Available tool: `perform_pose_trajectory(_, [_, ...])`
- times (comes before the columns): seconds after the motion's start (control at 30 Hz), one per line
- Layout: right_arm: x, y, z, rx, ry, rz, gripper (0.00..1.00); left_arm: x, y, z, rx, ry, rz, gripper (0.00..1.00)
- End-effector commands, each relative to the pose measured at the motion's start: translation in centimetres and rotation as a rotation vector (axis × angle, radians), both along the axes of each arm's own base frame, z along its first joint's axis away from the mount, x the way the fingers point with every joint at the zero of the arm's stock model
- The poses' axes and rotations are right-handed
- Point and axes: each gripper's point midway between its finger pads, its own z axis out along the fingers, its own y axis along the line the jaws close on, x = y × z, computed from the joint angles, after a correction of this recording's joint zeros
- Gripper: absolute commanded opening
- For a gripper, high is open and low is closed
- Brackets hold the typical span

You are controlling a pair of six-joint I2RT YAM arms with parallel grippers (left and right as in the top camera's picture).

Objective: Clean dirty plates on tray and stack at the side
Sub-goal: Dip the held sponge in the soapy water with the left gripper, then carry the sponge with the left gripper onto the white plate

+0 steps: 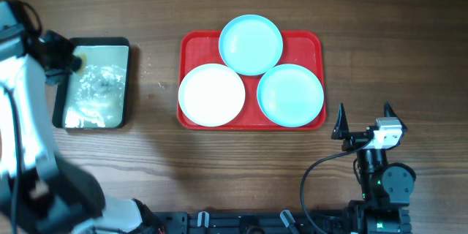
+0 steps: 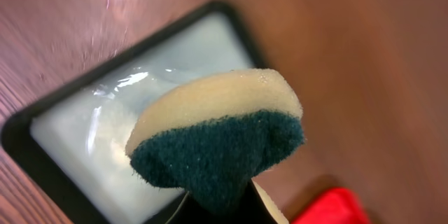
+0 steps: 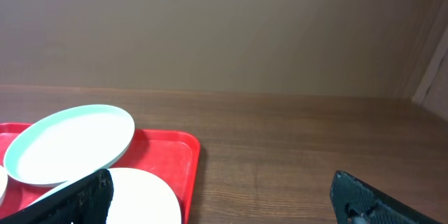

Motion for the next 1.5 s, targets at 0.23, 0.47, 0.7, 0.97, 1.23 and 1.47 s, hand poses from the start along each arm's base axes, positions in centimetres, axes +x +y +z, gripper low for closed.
perform_pose_trajectory(0.23, [0.0, -0.3, 0.0, 0.016, -0.004, -0.015, 1.0, 0.6, 2.3, -7.4, 0.068, 0.065, 0.048, 0.04])
perform_pose_trajectory(0.47, [0.0, -0.3, 0.0, 0.016, -0.004, -0.015, 1.0, 1.9, 0.9, -6.7, 0.06, 0.029, -0.122, 0.04])
perform_pose_trajectory(0.7, [0.0, -0.3, 0.0, 0.016, -0.004, -0.015, 1.0, 0.6, 0.1, 0.5, 0.22, -0.109, -0.119, 0.04])
perform_pose_trajectory(0.97, [0.0, -0.3, 0.0, 0.016, -0.004, -0.015, 1.0, -0.5, 0.0, -3.3, 0.182, 0.034, -0.136, 0.04])
perform_pose_trajectory(1.23, [0.0, -0.3, 0.0, 0.017, -0.004, -0.015, 1.0, -3.0, -9.6, 14.4, 0.124, -0.439, -0.387, 0.04])
perform_pose_trajectory(1.47, [0.0, -0.3, 0.0, 0.016, -0.004, -0.015, 1.0, -4.5, -23.1, 8.4, -0.147, -0.255, -0.737, 0.04])
